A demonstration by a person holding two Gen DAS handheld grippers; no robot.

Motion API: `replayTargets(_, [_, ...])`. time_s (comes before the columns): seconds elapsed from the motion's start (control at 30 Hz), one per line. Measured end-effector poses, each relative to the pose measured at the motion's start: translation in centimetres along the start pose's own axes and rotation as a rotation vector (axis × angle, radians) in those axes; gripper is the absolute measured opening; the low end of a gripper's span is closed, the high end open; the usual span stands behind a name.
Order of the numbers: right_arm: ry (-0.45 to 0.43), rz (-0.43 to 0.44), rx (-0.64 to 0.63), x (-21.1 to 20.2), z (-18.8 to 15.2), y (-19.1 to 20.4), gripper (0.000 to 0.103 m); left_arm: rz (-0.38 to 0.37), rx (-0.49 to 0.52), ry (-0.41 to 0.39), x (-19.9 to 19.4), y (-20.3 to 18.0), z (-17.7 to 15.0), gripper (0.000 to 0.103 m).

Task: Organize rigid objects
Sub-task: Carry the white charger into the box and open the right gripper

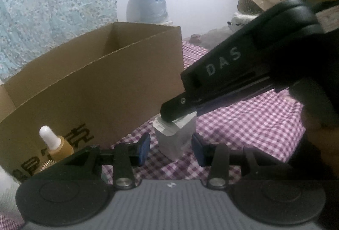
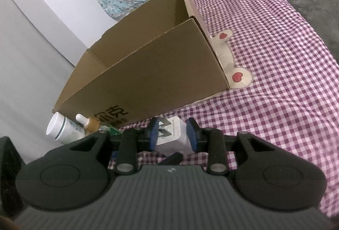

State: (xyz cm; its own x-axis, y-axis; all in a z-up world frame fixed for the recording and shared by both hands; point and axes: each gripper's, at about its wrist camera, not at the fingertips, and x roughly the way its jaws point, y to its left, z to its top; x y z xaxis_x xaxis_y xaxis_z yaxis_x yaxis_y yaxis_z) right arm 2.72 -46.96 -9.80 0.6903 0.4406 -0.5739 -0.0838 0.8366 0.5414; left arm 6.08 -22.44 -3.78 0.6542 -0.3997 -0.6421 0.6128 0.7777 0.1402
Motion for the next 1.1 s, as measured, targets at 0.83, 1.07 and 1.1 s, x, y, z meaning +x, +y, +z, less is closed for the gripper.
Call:
replayTargets(0.83, [-0.083, -0.021, -0.060, -3.7, 0.6, 3.4, 0.033, 0.002, -0.009, -0.098, -3.5, -0.5, 1.2, 0.031])
replayTargets(1.07, [-0.181, 0.031, -0.146, -6.5, 3.7, 7.3, 0.033, 0.057, 0.007, -0.200, -7.3, 1.3, 5.0, 0.031])
replayTargets(1.1, [-0.195, 0.041, -0.163, -6.7, 4.4, 7.9, 0.033, 0.061, 0.010, -0.214, -7.7, 1.7, 5.7, 0.030])
